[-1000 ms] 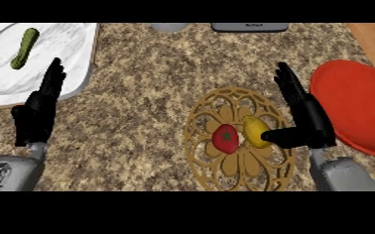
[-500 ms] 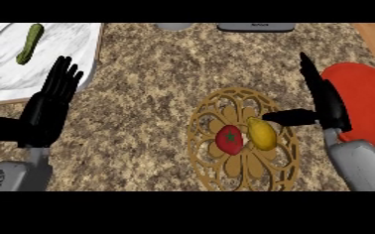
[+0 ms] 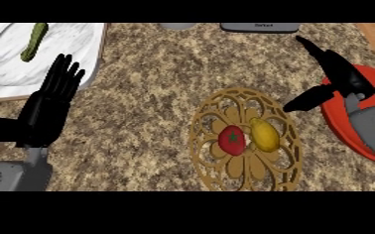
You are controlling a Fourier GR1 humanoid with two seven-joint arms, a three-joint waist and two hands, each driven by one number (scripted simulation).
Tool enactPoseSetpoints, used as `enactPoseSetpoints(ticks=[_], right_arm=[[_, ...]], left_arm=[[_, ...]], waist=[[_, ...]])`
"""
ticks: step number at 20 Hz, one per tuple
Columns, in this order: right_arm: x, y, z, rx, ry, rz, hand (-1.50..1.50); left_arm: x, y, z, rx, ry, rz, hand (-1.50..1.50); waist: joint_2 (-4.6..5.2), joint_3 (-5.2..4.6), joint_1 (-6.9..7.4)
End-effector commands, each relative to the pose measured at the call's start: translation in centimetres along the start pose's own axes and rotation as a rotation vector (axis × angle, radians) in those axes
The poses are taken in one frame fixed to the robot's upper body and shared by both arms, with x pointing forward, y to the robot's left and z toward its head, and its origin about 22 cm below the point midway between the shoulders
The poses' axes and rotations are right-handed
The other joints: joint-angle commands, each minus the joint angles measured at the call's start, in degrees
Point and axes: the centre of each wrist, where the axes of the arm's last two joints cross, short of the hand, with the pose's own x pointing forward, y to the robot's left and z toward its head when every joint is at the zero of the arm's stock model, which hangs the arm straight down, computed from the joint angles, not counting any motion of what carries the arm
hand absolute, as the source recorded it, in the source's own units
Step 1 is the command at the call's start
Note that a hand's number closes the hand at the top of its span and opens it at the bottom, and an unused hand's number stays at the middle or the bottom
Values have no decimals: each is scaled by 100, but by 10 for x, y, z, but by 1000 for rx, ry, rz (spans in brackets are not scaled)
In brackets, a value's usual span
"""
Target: Pick the lemon from the placemat and place it in the bowl
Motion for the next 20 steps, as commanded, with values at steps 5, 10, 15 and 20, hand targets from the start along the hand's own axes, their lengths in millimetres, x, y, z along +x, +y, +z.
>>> enactPoseSetpoints(ticks=[5, 10, 15, 20], right_arm=[[40, -12, -14, 547, 229, 380, -150], [108, -3, -27, 659, 222, 392, -150], [117, -11, -24, 638, 262, 386, -150], [104, 7, -17, 669, 284, 343, -150]], left_arm=[[0, -13, -7, -21, -3, 11, 0], [-2, -1, -2, 1, 8, 11, 0], [6, 21, -5, 23, 28, 12, 0], [-6, 9, 4, 39, 11, 7, 0]], waist=[[29, -16, 120], [-13, 10, -52], [-23, 15, -168], [-22, 17, -191]])
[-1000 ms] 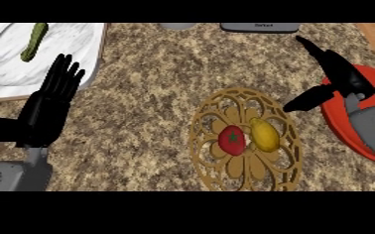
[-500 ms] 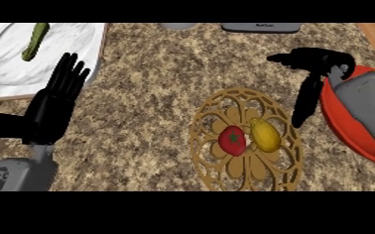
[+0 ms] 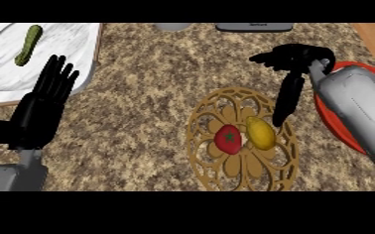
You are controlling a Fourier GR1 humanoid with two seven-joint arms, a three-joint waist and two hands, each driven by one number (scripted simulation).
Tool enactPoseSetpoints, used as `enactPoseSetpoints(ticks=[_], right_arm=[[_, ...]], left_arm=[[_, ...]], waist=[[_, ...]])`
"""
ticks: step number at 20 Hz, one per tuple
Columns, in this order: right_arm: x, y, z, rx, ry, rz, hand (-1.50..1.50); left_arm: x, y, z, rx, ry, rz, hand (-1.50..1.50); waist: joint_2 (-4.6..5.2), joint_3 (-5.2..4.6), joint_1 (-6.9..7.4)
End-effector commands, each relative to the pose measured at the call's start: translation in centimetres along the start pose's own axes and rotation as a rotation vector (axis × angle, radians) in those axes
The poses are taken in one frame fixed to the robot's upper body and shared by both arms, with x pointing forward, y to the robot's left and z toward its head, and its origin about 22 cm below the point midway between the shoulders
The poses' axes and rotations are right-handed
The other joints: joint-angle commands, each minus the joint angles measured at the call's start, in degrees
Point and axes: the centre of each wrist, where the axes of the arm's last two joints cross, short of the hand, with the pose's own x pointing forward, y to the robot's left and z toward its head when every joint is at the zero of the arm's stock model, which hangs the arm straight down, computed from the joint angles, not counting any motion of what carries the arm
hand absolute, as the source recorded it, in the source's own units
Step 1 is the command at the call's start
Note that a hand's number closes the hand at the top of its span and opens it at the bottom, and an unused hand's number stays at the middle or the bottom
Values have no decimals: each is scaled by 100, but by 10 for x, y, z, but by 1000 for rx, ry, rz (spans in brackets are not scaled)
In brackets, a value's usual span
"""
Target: Pick the lemon from the placemat and place it in the bowl
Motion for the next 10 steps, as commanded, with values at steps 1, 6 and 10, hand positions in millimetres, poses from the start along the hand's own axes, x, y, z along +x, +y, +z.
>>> enactPoseSetpoints(ticks=[1, 6, 10], right_arm=[[-1, 21, 2, 41, 99, 15, -150], [-18, 28, 10, 17, 97, 39, -150], [-24, 51, 13, -100, 66, 48, -150]], left_arm=[[2, 3, 13, -5, 4, 16, 0], [0, 12, 3, -1, -19, -3, 0], [-1, -8, 8, 4, 2, 12, 0]], waist=[[-14, 4, -42], [6, 4, -43], [1, 7, -45]])
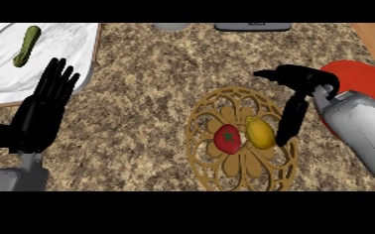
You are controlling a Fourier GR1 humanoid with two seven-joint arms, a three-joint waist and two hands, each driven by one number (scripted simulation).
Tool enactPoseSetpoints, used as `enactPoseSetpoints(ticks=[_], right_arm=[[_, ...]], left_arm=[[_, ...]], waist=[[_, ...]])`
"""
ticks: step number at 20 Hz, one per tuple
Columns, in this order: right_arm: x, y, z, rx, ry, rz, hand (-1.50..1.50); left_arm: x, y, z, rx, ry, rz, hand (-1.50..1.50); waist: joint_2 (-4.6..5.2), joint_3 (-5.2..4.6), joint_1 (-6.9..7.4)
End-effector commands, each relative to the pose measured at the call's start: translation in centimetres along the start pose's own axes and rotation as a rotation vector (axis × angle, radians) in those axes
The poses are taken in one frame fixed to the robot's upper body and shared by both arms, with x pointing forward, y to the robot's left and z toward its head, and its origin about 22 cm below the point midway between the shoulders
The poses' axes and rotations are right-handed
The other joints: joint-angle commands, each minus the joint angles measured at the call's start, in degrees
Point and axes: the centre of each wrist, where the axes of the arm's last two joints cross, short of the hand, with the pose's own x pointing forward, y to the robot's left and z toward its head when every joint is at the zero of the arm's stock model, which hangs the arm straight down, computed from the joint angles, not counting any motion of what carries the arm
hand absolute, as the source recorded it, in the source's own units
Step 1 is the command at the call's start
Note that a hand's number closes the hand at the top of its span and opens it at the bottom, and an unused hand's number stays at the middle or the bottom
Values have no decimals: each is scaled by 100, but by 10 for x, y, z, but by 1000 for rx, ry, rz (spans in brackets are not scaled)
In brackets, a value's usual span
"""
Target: Pick the lemon from the placemat and place it in the bowl
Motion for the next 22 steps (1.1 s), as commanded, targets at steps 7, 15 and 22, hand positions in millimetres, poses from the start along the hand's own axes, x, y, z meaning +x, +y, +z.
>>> enactPoseSetpoints(ticks=[7, 15, 22], right_arm=[[-35, 23, -11, -71, 27, 43, -150], [-15, 58, -34, -46, 29, 52, -150], [-25, 57, -34, -13, 61, 75, -150]], left_arm=[[-2, -3, -16, 6, -3, 5, 0], [-1, 4, 2, 5, -14, -6, 0], [-8, -13, 3, 1, -4, -3, 0]], waist=[[19, 3, 17], [15, 2, 41], [10, 2, 21]])
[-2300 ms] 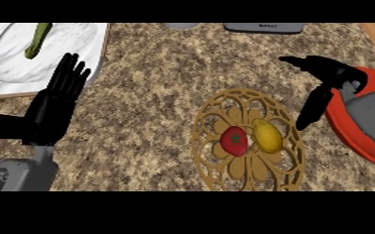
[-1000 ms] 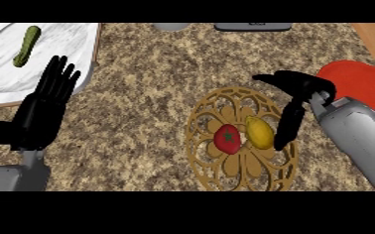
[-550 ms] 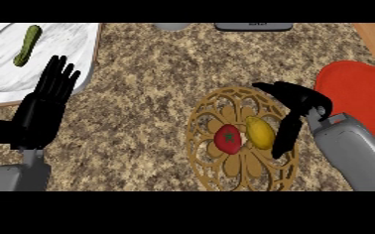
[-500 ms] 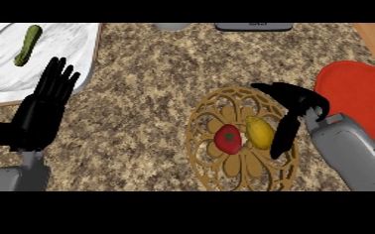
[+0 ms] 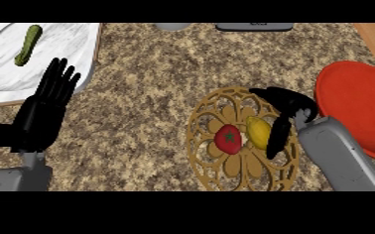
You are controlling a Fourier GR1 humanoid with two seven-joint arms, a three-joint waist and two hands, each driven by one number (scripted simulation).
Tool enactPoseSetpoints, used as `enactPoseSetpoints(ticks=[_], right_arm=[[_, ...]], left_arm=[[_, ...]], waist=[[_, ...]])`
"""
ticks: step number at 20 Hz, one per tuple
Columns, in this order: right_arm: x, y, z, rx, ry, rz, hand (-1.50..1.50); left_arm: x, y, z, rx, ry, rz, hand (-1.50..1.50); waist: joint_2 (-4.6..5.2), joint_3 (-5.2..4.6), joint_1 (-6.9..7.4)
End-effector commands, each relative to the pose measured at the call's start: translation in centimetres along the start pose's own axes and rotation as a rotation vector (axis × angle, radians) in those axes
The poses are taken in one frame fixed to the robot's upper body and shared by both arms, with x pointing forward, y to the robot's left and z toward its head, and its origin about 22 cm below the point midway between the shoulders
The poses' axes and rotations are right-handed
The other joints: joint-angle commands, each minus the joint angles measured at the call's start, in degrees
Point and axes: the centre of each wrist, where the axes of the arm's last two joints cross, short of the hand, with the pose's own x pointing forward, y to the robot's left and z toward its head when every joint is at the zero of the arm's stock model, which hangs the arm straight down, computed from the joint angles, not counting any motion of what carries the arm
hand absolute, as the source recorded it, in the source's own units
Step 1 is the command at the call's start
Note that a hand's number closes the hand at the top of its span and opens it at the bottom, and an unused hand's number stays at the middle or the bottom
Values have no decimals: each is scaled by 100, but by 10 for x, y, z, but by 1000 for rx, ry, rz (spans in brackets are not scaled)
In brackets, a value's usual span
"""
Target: Pick the lemon from the placemat and place it in the bowl
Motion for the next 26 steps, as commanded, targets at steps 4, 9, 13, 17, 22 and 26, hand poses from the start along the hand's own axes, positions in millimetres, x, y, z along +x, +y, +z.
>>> enactPoseSetpoints(ticks=[4, 9, 13, 17, 22, 26], right_arm=[[19, 10, -14, 47, 34, 48, 150], [18, 9, -23, 38, -44, 205, 150], [9, 18, -24, 15, -55, 234, 150], [-26, 35, 11, -21, -214, 325, 150], [-69, 62, 59, -69, -484, 426, 150], [-114, 62, 94, -166, -529, 523, 150]], left_arm=[[20, 12, -6, 1, -4, 0, 0], [6, -1, 1, -12, -8, -2, 0], [4, -3, 6, -4, 5, 6, 0], [1, 8, 8, -1, -5, -13, 0], [10, 26, 12, 71, 1, -15, 0], [4, 18, 13, 77, 4, -14, 0]], waist=[[-2, 0, 0], [7, 1, 33], [2, 1, 18], [-25, 4, -97], [-117, 26, -442], [-86, 18, -471]])
